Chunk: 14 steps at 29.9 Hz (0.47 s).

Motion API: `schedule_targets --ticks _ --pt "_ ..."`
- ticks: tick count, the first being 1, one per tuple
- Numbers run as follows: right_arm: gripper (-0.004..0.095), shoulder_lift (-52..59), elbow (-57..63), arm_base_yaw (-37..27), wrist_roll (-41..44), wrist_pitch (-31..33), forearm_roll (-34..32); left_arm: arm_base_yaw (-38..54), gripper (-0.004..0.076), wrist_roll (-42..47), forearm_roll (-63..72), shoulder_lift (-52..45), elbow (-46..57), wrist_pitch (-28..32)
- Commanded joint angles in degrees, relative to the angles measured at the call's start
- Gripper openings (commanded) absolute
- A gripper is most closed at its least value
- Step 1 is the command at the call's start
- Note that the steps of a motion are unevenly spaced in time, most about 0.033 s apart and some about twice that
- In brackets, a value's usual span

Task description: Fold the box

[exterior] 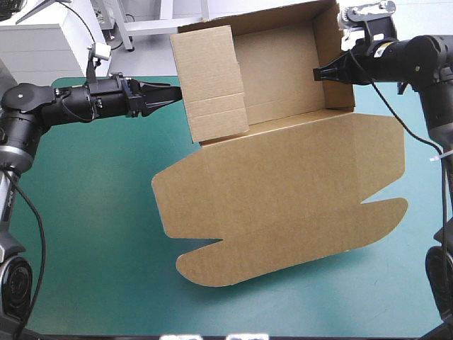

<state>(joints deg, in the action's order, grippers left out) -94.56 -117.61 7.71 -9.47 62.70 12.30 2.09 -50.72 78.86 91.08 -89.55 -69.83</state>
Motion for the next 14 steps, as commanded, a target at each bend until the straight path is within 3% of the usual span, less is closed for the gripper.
schedule_targets --ticks 1,6,14 --pt "-0.0013 2.5 -1.6 2.1 2.2 -6.1 -1.3 -1.9 0.0558 -1.0 4.6 -2.8 -1.8 -4.1" --pt "-0.0013 2.5 -1.6 4.0 5.3 -6.1 -7.8 -2.7 0.0573 -1.4 4.5 -2.9 -2.6 -4.1" --pt "-0.0013 2.5 -1.6 6.6 8.9 -8.4 -11.6 -2.8 0.0573 3.2 -1.7 -3.0 -6.7 -2.3"
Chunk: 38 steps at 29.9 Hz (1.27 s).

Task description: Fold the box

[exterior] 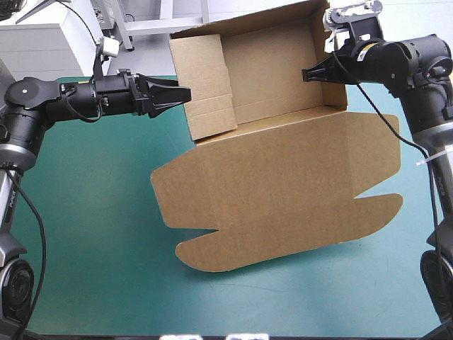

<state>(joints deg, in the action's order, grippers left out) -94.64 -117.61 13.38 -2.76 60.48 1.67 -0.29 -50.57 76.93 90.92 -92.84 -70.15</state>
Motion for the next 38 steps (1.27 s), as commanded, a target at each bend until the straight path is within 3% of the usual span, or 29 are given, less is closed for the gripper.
schedule_targets --ticks 1,8,15,23,25,32,33,38 --pt "-0.0013 2.5 -1.6 1.7 3.3 -6.6 -2.1 -0.9 0.0573 4.9 -2.4 -2.8 -4.2 -1.1" --pt "-0.0013 2.5 -1.6 5.5 8.9 -11.6 -7.2 -8.6 0.0572 18.1 -22.9 -2.8 -10.6 11.4" --pt "-0.0014 1.6 -1.6 6.0 10.2 -11.0 -6.4 -21.8 0.0559 39.4 -58.2 -2.8 -15.5 26.5" --pt "-0.0015 1.5 -1.6 6.0 9.2 -10.6 -3.9 -29.6 0.0491 54.2 -81.8 -2.8 -15.5 29.8" --pt "-0.0015 1.5 -1.6 6.0 8.8 -10.4 -4.0 -29.6 0.0444 55.0 -80.9 -2.8 -15.5 30.3" --pt "-0.0015 1.4 -1.6 6.0 8.4 -8.7 -5.5 -29.5 0.0022 57.4 -80.9 -2.8 -15.5 29.9" --pt "-0.0015 1.4 -1.6 6.0 8.4 -8.4 -6.0 -29.5 -0.0008 57.4 -80.9 -2.8 -15.5 29.9" --pt "-0.0015 1.4 -1.6 6.0 6.9 -7.1 -5.7 -29.5 -0.0003 57.4 -80.7 -2.7 -15.5 29.9"
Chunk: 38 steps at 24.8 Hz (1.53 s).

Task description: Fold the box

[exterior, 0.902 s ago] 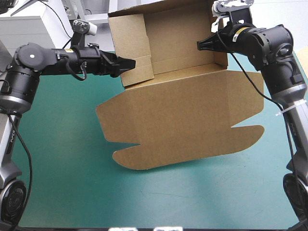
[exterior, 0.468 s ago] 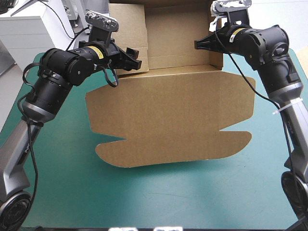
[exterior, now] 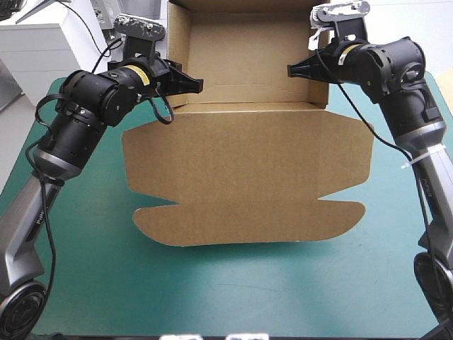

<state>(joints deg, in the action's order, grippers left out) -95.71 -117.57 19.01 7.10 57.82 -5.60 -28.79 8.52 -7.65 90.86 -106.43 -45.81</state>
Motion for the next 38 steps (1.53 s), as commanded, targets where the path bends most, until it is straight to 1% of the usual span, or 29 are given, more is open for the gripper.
schedule_targets --ticks 1,4,7,11,17,19,22,23,26,31,32,34,35,36,37,38 --pt "-0.0015 2.5 -1.7 0.4 -3.5 -3.7 1.7 -1.0 -0.0003 -1.7 3.9 -2.6 -2.0 5.6" --pt "-0.0015 1.7 -1.7 0.4 -4.7 -0.1 1.6 -1.0 -0.0003 -1.7 3.9 -2.0 -2.0 4.9" --pt "-0.0015 0.0 -1.7 0.4 -6.3 3.8 1.6 -1.0 -0.0003 -2.1 3.9 -0.2 -2.0 1.8" --pt "-0.0015 -3.0 -1.7 0.4 -6.7 7.2 1.6 -1.0 -0.0003 -2.8 3.9 3.8 -2.0 -2.5" --pt "-0.0016 -9.0 -1.7 0.4 -7.5 11.3 1.7 -1.0 -0.0003 -3.6 3.5 10.4 -2.0 -7.3" --pt "-0.0016 -12.2 -1.7 0.3 -8.5 13.5 3.6 -1.0 -0.0003 -3.8 3.5 13.2 -2.0 -8.8" --pt "-0.0016 -14.9 -1.6 0.3 -8.9 13.5 6.7 -1.0 -0.0003 -4.2 3.5 15.9 -2.0 -10.4" --pt "-0.0016 -16.3 -1.6 0.3 -9.2 13.3 8.4 -1.0 -0.0003 -4.9 3.5 17.4 -2.0 -11.9" --pt "-0.0016 -19.3 -1.6 0.3 -9.2 13.5 9.0 -0.9 -0.0003 -5.6 3.3 20.5 -2.0 -13.9" --pt "-0.0014 -20.5 -1.5 0.3 -11.6 13.5 9.0 -0.9 -0.0003 -5.6 3.3 22.1 -2.0 -14.3" --pt "-0.0001 -20.5 -1.5 0.3 -11.6 13.5 9.0 -0.9 0.0001 -5.8 3.4 22.1 -2.0 -14.4" --pt "0.0075 -20.5 -1.5 0.2 -11.6 13.5 9.0 -0.6 0.0035 -6.6 3.5 22.1 -2.0 -14.7" --pt "0.0155 -20.5 -1.5 0.2 -11.6 13.5 9.0 -0.4 0.0095 -6.8 3.9 22.1 -2.0 -15.3" --pt "0.0307 -20.5 -1.5 0.2 -11.6 13.5 9.3 0.3 0.0200 -6.8 3.9 22.0 -2.0 -16.4" --pt "0.0397 -20.4 -1.5 0.2 -11.6 13.5 9.3 0.5 0.0263 -6.8 3.9 21.9 -2.0 -17.0" --pt "0.0516 -20.3 -1.5 0.2 -11.6 13.5 9.8 1.2 0.0347 -6.8 3.9 21.8 -2.0 -18.0"
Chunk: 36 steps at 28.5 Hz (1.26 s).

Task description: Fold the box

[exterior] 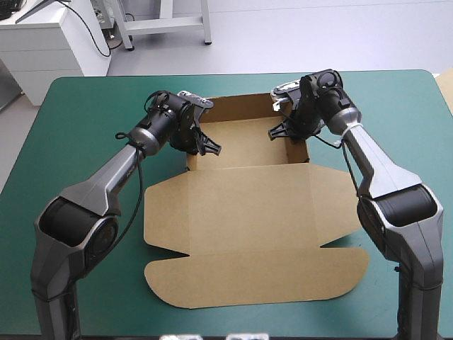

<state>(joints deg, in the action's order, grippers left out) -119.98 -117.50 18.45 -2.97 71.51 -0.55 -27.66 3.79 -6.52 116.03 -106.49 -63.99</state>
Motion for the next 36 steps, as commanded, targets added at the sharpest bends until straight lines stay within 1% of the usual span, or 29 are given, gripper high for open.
schedule_targets --ticks 1,2,3,4,7,15,19,25,28,30,32,33,34,35,36 --pt "0.0631 4.0 -1.6 0.8 -1.6 -0.2 4.8 0.6 0.0431 -2.1 2.7 -3.5 -1.9 -1.0" --pt "0.0767 4.0 -1.6 0.8 -1.6 -0.2 4.8 1.2 0.0522 -2.1 2.7 -3.7 -1.9 -2.2" --pt "0.0862 4.0 -1.6 0.8 -1.6 -0.2 4.8 2.1 0.0610 -2.1 2.7 -4.0 -1.9 -3.5" --pt "0.0890 4.0 -1.6 0.8 -1.6 -0.2 5.5 2.7 0.0648 -2.1 3.0 -4.4 -1.9 -4.1" --pt "0.0881 4.1 -1.8 0.8 -1.6 -0.2 6.1 3.0 0.0652 -0.9 2.8 -5.8 -1.9 -4.5" --pt "0.0881 7.9 -1.9 0.8 -1.8 -0.3 4.9 3.0 0.0652 -0.8 3.4 -11.1 -1.9 0.1" --pt "0.0880 11.2 -2.6 0.8 -1.8 -0.2 4.0 3.0 0.0652 -0.9 3.4 -14.7 -1.9 0.2" --pt "0.0880 16.9 -3.3 0.8 -2.7 -0.2 3.9 3.0 0.0646 -4.6 2.6 -20.7 -1.9 -1.5" --pt "0.0880 19.5 -3.3 0.8 -3.2 -0.2 3.9 3.0 0.0583 -7.9 2.6 -24.0 -1.9 -4.5" --pt "0.0874 21.1 -3.3 0.8 -3.3 -0.4 3.9 3.0 0.0486 -9.9 2.6 -26.1 -1.9 -7.1" --pt "0.0858 22.2 -3.3 0.8 -3.3 -0.6 3.9 3.0 0.0338 -11.7 2.6 -28.1 -1.9 -9.9" --pt "0.0850 22.4 -3.3 0.8 -3.3 -0.7 3.9 3.0 0.0266 -12.0 2.5 -28.9 -1.8 -9.9" --pt "0.0843 22.7 -3.3 0.8 -3.5 -0.7 3.9 3.0 0.0172 -12.0 2.3 -29.9 -1.3 -9.9" --pt "0.0834 22.7 -3.3 0.8 -3.5 -0.7 3.9 3.0 0.0059 -12.9 2.3 -31.2 -0.6 -9.9" --pt "0.0835 22.7 -3.3 0.8 -3.5 -0.7 3.9 3.0 -0.0013 -13.3 2.3 -32.1 0.2 -9.9"
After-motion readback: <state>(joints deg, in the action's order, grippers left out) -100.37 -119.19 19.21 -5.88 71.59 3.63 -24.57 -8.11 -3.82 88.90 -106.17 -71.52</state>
